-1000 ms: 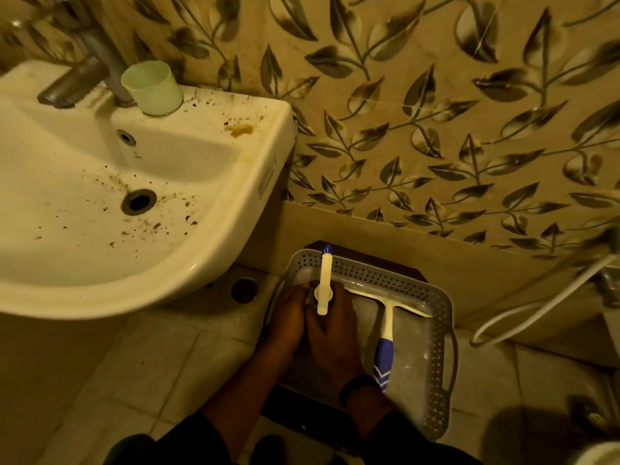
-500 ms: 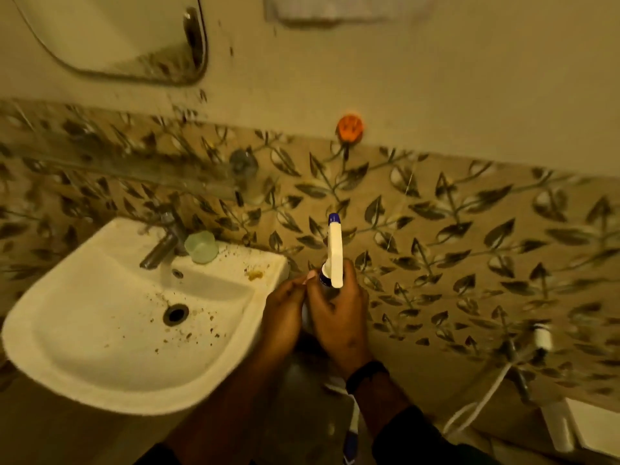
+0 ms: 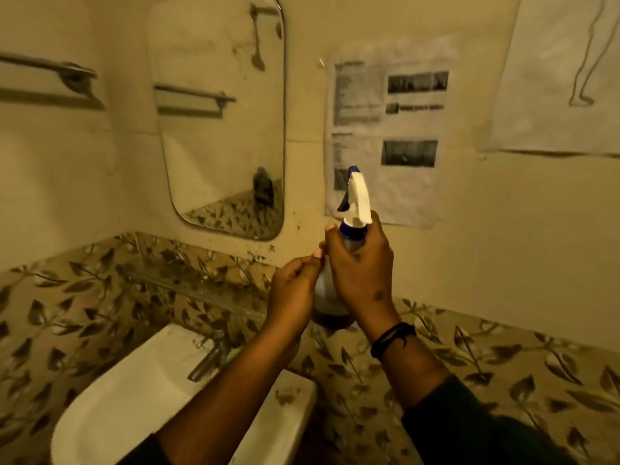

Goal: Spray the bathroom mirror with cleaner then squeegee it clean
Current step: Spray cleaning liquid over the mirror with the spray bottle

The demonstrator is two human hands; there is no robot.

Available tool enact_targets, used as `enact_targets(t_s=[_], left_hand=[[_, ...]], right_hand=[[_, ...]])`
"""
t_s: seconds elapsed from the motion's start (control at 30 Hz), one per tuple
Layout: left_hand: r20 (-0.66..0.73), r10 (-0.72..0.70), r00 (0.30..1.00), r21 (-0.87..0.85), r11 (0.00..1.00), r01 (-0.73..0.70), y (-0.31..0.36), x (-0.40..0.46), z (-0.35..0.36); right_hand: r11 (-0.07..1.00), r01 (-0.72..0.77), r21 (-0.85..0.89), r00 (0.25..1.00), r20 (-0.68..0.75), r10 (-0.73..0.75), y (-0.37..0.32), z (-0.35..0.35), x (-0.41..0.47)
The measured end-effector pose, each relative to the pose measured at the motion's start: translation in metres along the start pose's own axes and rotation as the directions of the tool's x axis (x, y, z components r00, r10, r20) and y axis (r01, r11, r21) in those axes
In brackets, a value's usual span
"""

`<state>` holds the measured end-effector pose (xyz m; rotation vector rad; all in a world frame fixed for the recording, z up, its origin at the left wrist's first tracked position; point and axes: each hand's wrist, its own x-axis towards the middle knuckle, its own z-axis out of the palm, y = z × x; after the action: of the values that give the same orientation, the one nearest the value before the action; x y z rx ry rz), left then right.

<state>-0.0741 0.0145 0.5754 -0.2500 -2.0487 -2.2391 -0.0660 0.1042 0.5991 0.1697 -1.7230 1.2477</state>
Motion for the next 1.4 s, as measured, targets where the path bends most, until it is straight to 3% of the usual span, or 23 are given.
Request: enact_targets(t_s=[0.2,0.33,0.6,0.73,0.93,1.03,1.1,1.17,1.23,1.33,1.4], left_hand=[[-0.013,0.085,0.996,-0.037,0.996,-0.086,0.05,0.044,-0.04],[0.012,0.127,0.992,-0.056,0.99,-0.126,0.065,0.083,-0.081],[0.059,0.166,0.984,-0.094,0.983,-0.16,0.109,0.234,-0.211],[0.1,0.089,0.991,-0.117,0.99,-0.077,0.135,0.295,-0.257],[0.192,0.0,0.981,-0.219,0.975,0.043,0.149,0.334,-0.289],[0.263,0.035,0.964,-0.149,0.989,0.004,0.148,0.356,-0.295],[0.327,0.13,0.936,-0.065,0.991,-0.115,0.151,0.373,-0.301],[0.324,0.335,0.885,0.145,0.906,-0.396,0.158,0.394,-0.307],[0.306,0.576,0.758,0.363,0.666,-0.652,0.171,0.418,-0.314],[0.249,0.808,0.534,0.529,0.348,-0.774,0.202,0.452,-0.325],[0.198,0.897,0.396,0.569,0.224,-0.791,0.23,0.47,-0.332]], right_hand=[[0.997,0.077,-0.031,0.997,-0.001,-0.077,-0.043,0.058,0.053],[0.997,0.055,-0.062,0.994,-0.096,-0.061,-0.061,0.116,0.079],[0.999,0.016,-0.039,0.982,-0.186,-0.023,-0.095,0.305,0.143],[0.992,0.029,-0.12,0.985,-0.163,-0.048,-0.108,0.373,0.179],[0.96,0.034,-0.279,0.99,-0.122,-0.07,-0.118,0.421,0.208],[0.966,0.043,-0.255,0.99,-0.122,-0.077,-0.12,0.426,0.215],[0.966,0.036,-0.254,0.982,-0.168,-0.081,-0.12,0.427,0.22],[0.972,0.01,-0.234,0.975,-0.213,-0.062,-0.119,0.427,0.222],[0.975,0.012,-0.223,0.971,-0.229,-0.065,-0.119,0.427,0.222],[0.976,0.018,-0.218,0.978,-0.199,-0.062,-0.116,0.428,0.226],[0.978,0.008,-0.211,0.983,-0.176,-0.046,-0.116,0.431,0.231]])
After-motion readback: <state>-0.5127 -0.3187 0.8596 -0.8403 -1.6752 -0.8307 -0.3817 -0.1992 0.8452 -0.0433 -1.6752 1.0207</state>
